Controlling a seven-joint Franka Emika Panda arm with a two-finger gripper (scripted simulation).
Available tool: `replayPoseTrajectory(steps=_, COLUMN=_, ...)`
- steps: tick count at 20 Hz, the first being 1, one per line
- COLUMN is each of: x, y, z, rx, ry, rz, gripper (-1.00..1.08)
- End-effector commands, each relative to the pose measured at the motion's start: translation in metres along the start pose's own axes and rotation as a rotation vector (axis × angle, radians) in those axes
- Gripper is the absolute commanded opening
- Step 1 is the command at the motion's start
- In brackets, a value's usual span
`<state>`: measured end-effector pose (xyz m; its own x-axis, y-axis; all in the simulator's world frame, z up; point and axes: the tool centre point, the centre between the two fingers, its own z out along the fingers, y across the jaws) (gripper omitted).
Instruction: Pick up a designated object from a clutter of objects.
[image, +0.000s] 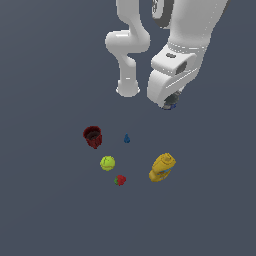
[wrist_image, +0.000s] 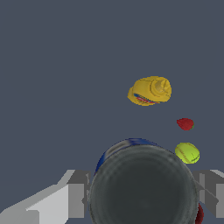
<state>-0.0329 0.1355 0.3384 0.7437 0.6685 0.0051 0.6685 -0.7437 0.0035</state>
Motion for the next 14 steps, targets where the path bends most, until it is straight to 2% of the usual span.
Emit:
replayPoseTrajectory(steps=1, x=0.007, y=0.001, z=-0.014, rx=0.001, ry=-0.002, rz=0.0, gripper=-1.0)
replayPoseTrajectory(steps=14, x=0.023, y=0.003, z=-0.043, rx=0.003, ry=-0.005, rz=0.001, gripper=-1.0)
